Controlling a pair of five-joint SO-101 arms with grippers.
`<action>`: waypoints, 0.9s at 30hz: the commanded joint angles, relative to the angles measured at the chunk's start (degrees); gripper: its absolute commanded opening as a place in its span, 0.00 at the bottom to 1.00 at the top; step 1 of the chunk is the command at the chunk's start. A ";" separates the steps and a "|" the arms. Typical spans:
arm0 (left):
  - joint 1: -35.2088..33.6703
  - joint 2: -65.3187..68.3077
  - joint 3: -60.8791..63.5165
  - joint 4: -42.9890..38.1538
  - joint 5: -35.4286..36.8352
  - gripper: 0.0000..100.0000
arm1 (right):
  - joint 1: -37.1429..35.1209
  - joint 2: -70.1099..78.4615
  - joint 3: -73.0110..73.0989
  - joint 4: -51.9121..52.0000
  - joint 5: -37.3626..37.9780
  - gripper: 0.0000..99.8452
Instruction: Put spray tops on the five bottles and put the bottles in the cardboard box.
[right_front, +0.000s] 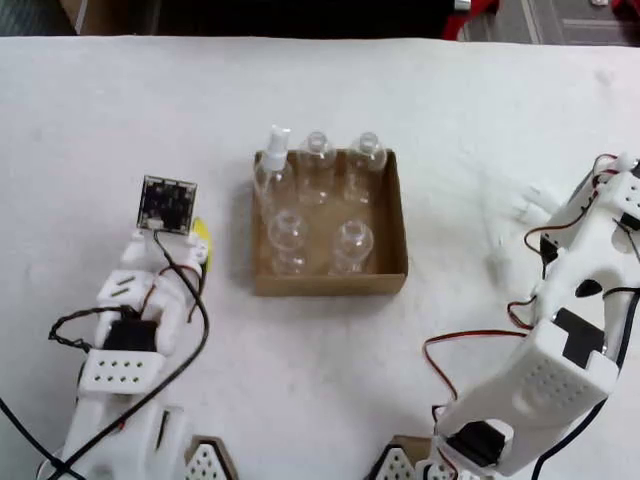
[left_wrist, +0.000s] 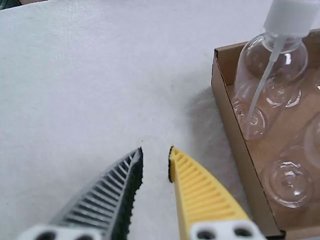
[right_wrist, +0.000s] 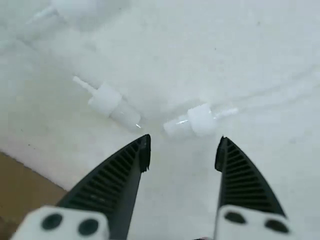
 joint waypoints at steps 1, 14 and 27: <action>0.66 0.04 -0.44 -1.85 -0.18 0.09 | -1.45 -3.65 -4.92 -1.27 27.43 0.19; 0.66 0.04 -0.44 -1.93 -0.35 0.09 | 2.86 -4.44 4.13 1.10 97.85 0.19; 0.66 0.04 -0.44 -2.02 -0.53 0.09 | 3.47 -4.00 22.95 -16.57 103.30 0.19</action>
